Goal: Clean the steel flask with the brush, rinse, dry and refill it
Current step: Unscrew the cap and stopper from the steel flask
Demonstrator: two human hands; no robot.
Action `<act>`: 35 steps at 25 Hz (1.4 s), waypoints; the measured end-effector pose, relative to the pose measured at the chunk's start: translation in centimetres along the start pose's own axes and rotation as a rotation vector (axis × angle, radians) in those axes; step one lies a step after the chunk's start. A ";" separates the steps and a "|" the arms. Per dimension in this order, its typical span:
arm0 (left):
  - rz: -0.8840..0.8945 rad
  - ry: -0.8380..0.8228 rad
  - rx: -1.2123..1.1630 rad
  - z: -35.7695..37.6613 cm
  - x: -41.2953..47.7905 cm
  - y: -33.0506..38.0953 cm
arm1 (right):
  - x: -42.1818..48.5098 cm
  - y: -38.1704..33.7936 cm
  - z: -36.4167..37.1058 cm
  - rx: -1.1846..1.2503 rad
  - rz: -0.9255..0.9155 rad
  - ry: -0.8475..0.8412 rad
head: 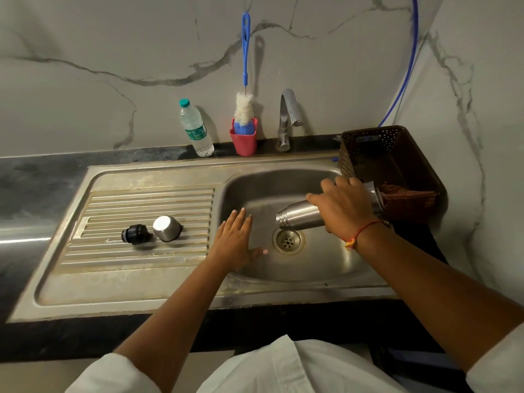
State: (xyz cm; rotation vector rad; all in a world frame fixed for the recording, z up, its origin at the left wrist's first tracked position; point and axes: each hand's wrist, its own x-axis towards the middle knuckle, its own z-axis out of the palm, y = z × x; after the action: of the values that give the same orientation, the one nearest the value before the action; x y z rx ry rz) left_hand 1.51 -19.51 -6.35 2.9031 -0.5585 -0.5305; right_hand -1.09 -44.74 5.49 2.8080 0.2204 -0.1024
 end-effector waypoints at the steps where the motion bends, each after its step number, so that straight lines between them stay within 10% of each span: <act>1: -0.009 0.002 0.005 0.0 -0.2 0.1 | 0.0 0.1 0.0 0.001 -0.015 0.013; 17: -0.210 0.075 -0.042 0.6 -4.3 1.6 | 1.2 0.1 2.3 0.150 -0.216 0.024; 35: 0.127 0.743 -0.151 -5.4 -8.6 -7.5 | 8.2 -13.8 -7.2 1.379 -0.083 -0.603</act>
State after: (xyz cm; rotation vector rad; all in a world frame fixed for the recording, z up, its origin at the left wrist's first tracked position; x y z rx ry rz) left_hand -1.47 -8.93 -0.13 2.6122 -0.5376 0.4904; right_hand 5.06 -28.39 7.23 3.7950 0.1260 -1.6484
